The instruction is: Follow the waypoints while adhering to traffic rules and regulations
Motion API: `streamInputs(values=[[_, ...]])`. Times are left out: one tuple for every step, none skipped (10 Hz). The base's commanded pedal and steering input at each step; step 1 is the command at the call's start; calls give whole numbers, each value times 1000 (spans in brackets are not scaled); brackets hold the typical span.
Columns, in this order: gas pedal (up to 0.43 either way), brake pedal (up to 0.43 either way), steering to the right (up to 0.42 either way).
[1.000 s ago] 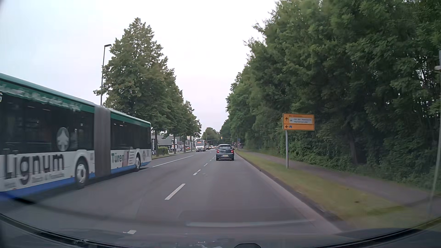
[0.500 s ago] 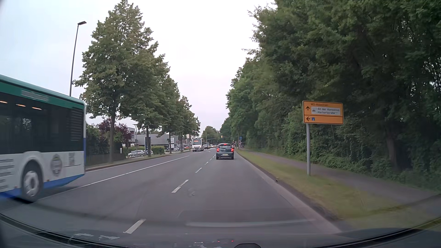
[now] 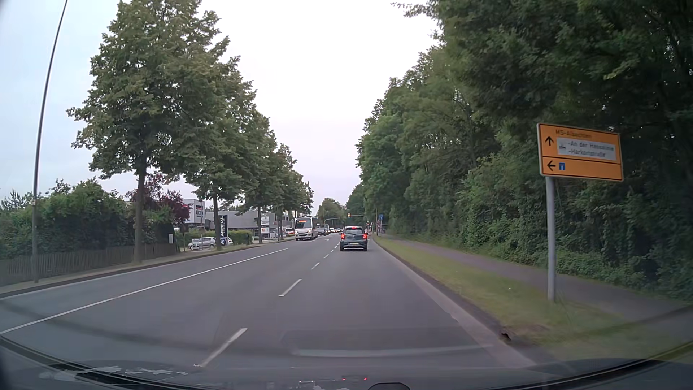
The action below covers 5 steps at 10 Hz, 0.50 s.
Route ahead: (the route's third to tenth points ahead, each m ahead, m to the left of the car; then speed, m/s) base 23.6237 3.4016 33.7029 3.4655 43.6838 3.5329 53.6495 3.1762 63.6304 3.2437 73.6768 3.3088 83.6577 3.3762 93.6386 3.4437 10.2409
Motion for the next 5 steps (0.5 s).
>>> streamInputs(values=[[157, 0, 0], [157, 0, 0], [157, 0, 0], [157, 0, 0], [157, 0, 0]])
